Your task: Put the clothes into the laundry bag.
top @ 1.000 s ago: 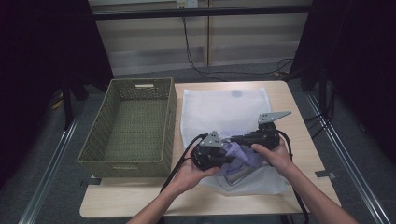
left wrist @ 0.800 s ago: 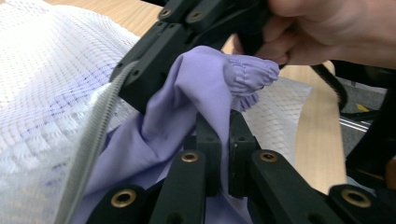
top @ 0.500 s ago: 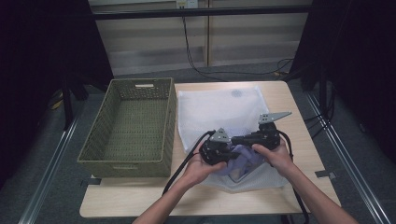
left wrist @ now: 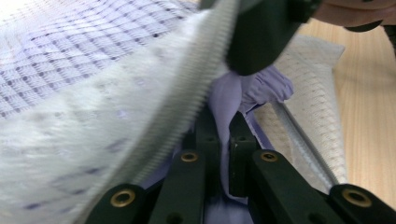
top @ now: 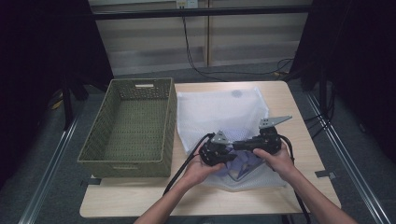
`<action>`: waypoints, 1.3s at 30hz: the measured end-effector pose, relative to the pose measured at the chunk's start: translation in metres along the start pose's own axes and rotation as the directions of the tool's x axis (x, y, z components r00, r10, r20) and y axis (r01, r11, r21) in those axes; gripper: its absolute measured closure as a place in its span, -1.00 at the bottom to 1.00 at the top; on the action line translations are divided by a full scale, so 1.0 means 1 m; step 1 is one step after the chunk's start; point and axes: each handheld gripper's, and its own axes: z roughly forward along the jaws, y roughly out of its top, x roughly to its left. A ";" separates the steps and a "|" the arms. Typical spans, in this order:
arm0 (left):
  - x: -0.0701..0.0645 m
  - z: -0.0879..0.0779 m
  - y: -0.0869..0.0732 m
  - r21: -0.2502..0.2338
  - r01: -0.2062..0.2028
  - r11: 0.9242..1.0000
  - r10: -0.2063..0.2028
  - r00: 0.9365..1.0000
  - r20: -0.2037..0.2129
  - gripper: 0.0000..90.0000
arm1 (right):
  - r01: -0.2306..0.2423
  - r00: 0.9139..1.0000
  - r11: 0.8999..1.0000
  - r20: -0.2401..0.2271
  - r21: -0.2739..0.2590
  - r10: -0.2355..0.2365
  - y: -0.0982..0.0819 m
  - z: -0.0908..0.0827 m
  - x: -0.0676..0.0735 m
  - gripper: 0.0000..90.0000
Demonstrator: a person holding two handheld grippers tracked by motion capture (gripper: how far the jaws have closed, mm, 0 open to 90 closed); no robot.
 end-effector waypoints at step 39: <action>-0.019 -0.049 -0.023 0.001 -0.031 1.000 0.031 1.000 0.000 0.23 | -0.034 0.998 0.993 0.048 0.114 0.029 -0.029 0.014 -0.012 0.88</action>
